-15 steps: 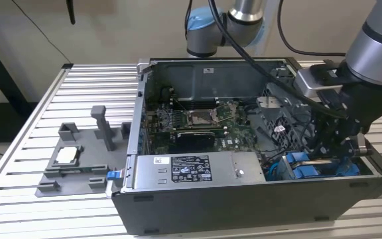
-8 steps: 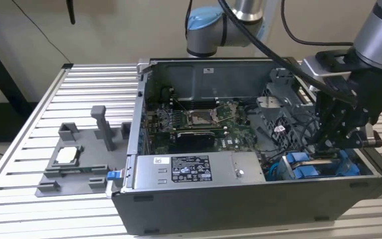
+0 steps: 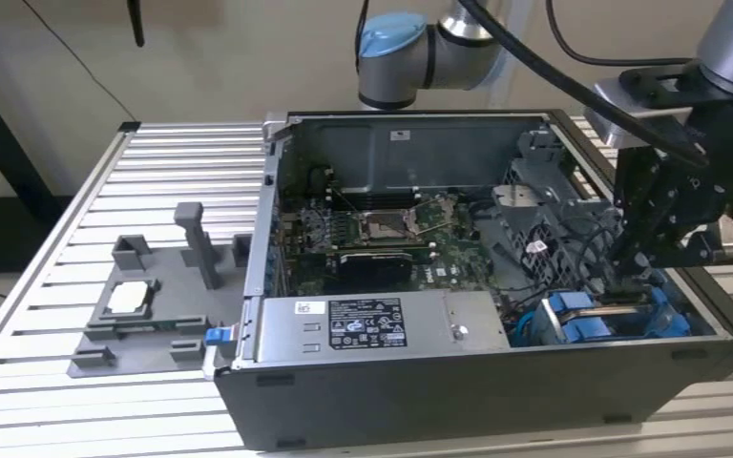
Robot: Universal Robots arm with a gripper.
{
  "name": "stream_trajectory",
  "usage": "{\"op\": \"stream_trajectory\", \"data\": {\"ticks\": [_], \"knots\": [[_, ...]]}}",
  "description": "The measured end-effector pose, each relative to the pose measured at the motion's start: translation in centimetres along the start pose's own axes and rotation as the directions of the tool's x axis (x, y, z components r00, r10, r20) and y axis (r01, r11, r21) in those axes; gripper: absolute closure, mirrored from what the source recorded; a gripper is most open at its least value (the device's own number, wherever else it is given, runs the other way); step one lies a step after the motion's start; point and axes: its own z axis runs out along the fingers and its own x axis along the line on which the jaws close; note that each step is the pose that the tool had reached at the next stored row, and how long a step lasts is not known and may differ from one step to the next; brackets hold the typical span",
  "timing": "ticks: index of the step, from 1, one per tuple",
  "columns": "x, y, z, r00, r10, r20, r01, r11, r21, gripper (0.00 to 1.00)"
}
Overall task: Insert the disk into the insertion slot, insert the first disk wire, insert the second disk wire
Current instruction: 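Insert the second disk wire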
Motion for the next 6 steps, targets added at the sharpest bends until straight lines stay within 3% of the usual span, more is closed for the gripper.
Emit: {"op": "stream_trajectory", "data": {"ticks": [6], "knots": [[-0.01,0.00,-0.07,1.0000,0.000,0.0000,0.000,1.0000,0.0000,0.76]]}}
